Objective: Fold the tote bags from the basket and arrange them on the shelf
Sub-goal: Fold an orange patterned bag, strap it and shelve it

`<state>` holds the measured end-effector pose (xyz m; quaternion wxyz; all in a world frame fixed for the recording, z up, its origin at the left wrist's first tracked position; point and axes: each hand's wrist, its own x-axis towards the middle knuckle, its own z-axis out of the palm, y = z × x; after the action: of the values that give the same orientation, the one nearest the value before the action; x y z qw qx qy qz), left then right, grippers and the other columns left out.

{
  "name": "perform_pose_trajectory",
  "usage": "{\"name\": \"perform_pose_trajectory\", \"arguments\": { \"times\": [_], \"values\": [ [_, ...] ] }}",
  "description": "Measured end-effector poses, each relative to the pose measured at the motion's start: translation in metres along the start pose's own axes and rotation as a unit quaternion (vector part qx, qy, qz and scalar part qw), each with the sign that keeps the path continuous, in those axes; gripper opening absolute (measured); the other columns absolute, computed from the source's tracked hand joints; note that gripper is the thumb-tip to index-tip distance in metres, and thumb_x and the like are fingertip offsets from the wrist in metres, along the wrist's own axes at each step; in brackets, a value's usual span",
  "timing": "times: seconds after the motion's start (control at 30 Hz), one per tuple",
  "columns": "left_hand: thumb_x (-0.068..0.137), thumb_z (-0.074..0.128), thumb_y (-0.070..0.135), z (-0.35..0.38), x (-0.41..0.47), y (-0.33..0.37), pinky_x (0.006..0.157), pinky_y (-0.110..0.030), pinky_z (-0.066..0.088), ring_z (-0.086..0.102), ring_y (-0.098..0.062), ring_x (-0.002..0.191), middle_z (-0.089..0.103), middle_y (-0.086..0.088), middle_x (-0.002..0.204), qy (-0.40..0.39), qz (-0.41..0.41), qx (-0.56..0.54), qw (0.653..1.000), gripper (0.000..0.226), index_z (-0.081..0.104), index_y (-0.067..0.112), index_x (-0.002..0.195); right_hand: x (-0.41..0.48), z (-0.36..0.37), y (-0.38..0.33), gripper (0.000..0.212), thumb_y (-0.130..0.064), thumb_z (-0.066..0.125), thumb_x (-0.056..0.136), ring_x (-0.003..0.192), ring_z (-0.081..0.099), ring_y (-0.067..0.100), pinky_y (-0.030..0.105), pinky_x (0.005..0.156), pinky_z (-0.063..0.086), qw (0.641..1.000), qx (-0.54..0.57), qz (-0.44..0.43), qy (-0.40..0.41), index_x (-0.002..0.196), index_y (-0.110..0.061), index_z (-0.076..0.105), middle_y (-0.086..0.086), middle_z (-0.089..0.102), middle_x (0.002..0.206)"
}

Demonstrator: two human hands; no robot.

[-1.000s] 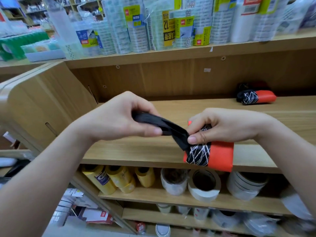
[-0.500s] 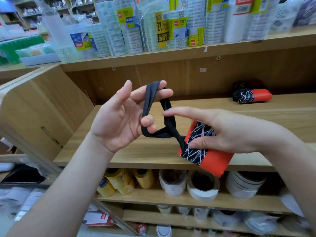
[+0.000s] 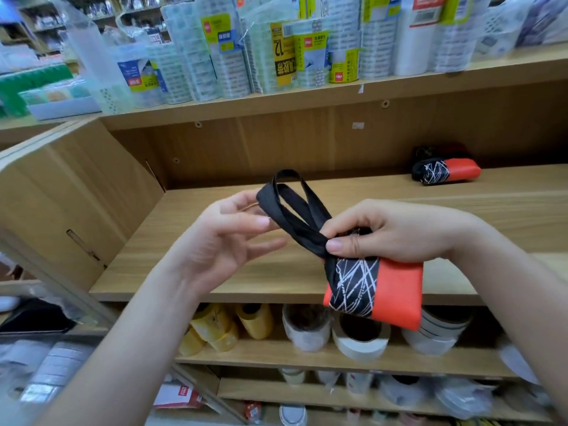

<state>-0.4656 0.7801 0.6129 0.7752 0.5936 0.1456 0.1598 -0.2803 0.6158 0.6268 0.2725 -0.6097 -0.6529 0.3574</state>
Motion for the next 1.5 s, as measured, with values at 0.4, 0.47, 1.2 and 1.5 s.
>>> {"name": "perform_pose_trajectory", "arguments": {
  "times": [0.4, 0.47, 1.2, 1.5],
  "values": [
    [0.077, 0.076, 0.04, 0.001, -0.005, 0.03, 0.09, -0.057, 0.045, 0.06, -0.024, 0.087, 0.065, 0.002, 0.08, -0.152, 0.205, 0.287, 0.923, 0.024, 0.069, 0.019, 0.067, -0.003, 0.001, 0.024, 0.015, -0.024, 0.058, 0.093, 0.071, 0.065, 0.004, 0.017, 0.066, 0.05, 0.943, 0.297, -0.068, -0.133, 0.101, -0.021, 0.07, -0.005, 0.068, 0.085],
    [0.08, 0.074, 0.039, 0.001, -0.004, 0.027, 0.072, -0.042, 0.053, 0.056, -0.016, 0.059, 0.055, 0.006, 0.054, -0.156, 0.191, 0.126, 0.961, 0.027, 0.065, 0.018, 0.065, -0.004, 0.003, 0.031, 0.025, -0.029, 0.066, 0.089, 0.074, 0.068, 0.007, 0.019, 0.067, 0.053, 0.919, 0.362, -0.083, -0.133, 0.113, -0.024, 0.068, -0.003, 0.07, 0.089],
    [0.088, 0.064, 0.035, 0.022, 0.016, 0.01, 0.081, -0.033, 0.057, 0.064, -0.013, 0.071, 0.06, -0.005, 0.088, -0.204, 0.061, -0.185, 0.959, 0.054, 0.055, -0.002, 0.128, -0.018, -0.01, -0.034, 0.018, -0.031, 0.055, 0.098, 0.077, 0.061, 0.01, 0.032, 0.07, 0.05, 0.97, -0.217, 0.006, 0.111, 0.11, -0.044, 0.059, -0.006, 0.066, 0.086],
    [0.064, 0.085, 0.015, 0.016, -0.003, 0.025, 0.112, -0.036, 0.036, 0.032, -0.007, 0.142, 0.035, 0.013, 0.152, -0.078, 0.21, 0.405, 0.887, 0.096, 0.039, 0.031, 0.146, -0.016, -0.024, 0.006, 0.021, -0.022, 0.052, 0.095, 0.078, 0.066, 0.013, 0.022, 0.072, 0.05, 0.99, 0.123, -0.04, -0.058, 0.1, -0.011, 0.069, 0.006, 0.071, 0.088]
  ]
}}
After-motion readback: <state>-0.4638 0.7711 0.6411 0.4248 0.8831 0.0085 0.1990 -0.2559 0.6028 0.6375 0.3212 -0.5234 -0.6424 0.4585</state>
